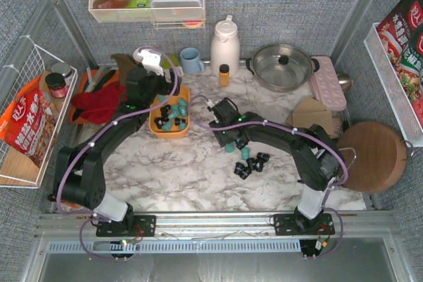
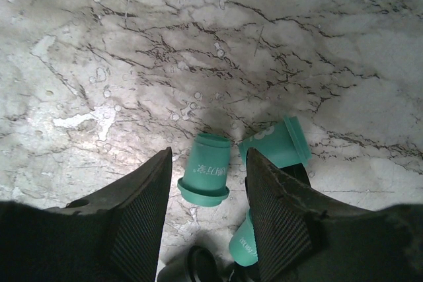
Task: Mix the coffee capsules in the storage basket
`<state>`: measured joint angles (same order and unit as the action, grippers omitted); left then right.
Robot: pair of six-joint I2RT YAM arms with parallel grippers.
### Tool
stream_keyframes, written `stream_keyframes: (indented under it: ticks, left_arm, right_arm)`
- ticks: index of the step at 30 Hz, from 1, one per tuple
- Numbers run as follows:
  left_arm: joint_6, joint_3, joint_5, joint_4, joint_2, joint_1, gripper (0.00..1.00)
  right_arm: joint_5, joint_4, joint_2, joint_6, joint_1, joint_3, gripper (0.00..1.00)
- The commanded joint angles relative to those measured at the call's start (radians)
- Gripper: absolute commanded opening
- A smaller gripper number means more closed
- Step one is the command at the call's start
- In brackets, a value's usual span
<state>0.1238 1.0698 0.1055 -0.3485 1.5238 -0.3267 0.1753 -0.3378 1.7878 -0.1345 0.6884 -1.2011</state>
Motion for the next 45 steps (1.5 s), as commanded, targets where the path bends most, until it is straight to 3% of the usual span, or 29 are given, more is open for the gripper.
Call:
stream_keyframes:
  ticks: [1, 5, 16, 21, 29, 36, 38, 41, 45]
  left_arm:
    - [0.144, -0.104, -0.042, 0.015, -0.103, 0.0, 0.99]
    - [0.23, -0.207, -0.171, -0.081, -0.167, 0.0, 0.99]
    - [0.227, -0.181, -0.077, -0.08, -0.114, 0.0, 0.99]
    - [0.221, -0.202, -0.02, -0.123, -0.111, 0.001, 0.97]
    - [0.116, -0.316, 0.204, -0.372, -0.112, -0.062, 0.92]
    - [-0.122, -0.447, 0.4, -0.563, -0.118, -0.226, 0.93]
    - [-0.179, -0.502, 0.482, -0.669, -0.112, -0.253, 0.99]
    - [-0.234, -0.548, 0.563, -0.762, -0.101, -0.286, 0.99]
    - [-0.315, -0.576, 0.569, -0.768, -0.106, -0.334, 0.99]
  right_arm:
    - [0.029, -0.113, 0.06, 0.025, 0.001, -0.054, 0.51]
    - [0.043, -0.153, 0.099, 0.009, 0.001, -0.086, 0.48]
    - [0.007, -0.191, 0.123, -0.053, 0.001, -0.102, 0.38]
    - [-0.002, -0.177, 0.087, -0.072, 0.0, -0.085, 0.19]
    - [-0.101, -0.02, -0.182, -0.161, -0.008, -0.001, 0.12]
    - [-0.093, 0.328, -0.502, -0.297, -0.01, 0.231, 0.11]
    - [-0.093, 0.396, -0.559, -0.313, -0.008, 0.29, 0.1]
    - [-0.08, 0.431, -0.616, -0.303, -0.001, 0.334, 0.09]
    - [-0.085, 0.442, -0.657, -0.294, 0.009, 0.359, 0.08]
